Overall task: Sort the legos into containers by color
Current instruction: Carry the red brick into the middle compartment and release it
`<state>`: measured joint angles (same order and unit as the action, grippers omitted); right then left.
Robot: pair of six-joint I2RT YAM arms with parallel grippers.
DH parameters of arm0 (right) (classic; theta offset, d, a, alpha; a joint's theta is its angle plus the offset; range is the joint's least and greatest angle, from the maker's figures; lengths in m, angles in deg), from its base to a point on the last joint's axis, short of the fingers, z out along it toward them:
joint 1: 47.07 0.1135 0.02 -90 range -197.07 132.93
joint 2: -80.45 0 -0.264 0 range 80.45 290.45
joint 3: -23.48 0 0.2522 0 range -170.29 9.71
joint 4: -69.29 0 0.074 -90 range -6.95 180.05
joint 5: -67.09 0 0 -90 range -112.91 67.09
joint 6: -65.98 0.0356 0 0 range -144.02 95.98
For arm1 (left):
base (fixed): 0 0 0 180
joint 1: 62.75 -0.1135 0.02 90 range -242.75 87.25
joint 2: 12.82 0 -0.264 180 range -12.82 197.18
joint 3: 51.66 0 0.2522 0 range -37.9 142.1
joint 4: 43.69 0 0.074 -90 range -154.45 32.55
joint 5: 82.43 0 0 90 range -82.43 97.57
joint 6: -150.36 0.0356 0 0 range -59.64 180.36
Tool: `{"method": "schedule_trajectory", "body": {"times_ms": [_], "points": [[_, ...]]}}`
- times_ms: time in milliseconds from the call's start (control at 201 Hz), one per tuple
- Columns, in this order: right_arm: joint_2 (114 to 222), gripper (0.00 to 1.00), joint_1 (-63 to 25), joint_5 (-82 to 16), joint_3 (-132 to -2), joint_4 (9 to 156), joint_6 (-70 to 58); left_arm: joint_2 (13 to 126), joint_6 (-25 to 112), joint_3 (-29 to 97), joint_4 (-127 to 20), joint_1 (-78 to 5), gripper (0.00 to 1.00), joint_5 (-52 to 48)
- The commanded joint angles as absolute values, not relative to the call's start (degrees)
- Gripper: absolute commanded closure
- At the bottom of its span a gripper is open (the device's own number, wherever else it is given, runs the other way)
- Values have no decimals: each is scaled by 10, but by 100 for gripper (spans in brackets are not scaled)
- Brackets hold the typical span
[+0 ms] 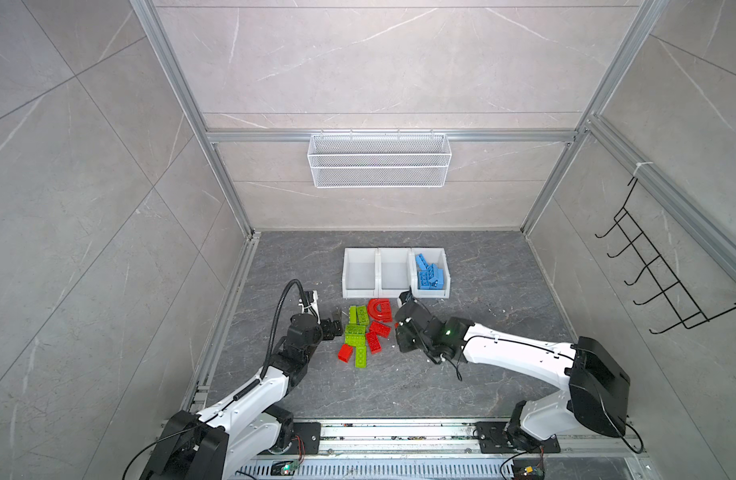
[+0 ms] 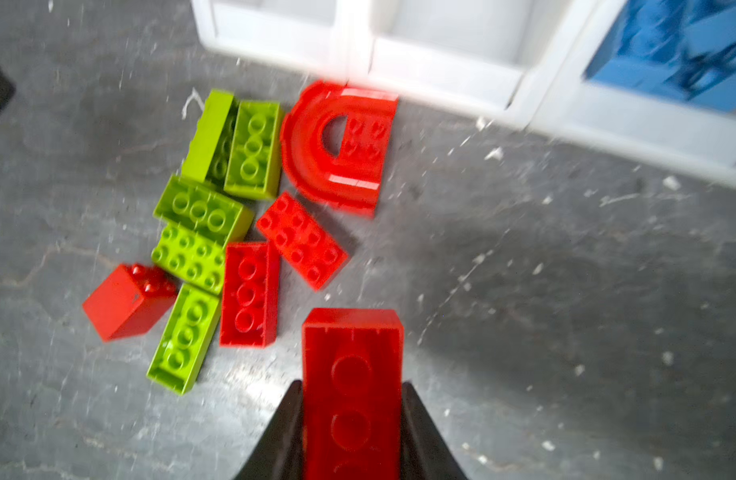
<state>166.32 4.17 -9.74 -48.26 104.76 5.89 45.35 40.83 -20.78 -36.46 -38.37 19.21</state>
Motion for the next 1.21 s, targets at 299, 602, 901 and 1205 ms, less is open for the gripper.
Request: {"method": "schedule_trajectory", "body": {"times_ms": [299, 602, 901, 1205], "points": [[1822, 74, -107, -188, -695, 1048, -78, 450, 415, -191, -339, -384, 1, 191], [1964, 73, -141, -219, -843, 1058, -89, 422, 419, -195, -347, -384, 1, 183], [2048, 72, -144, -234, -920, 1064, -83, 425, 415, -192, -346, -384, 1, 175], [2104, 68, -147, -236, -963, 1078, -75, 408, 415, -196, -350, -385, 1, 178]]}}
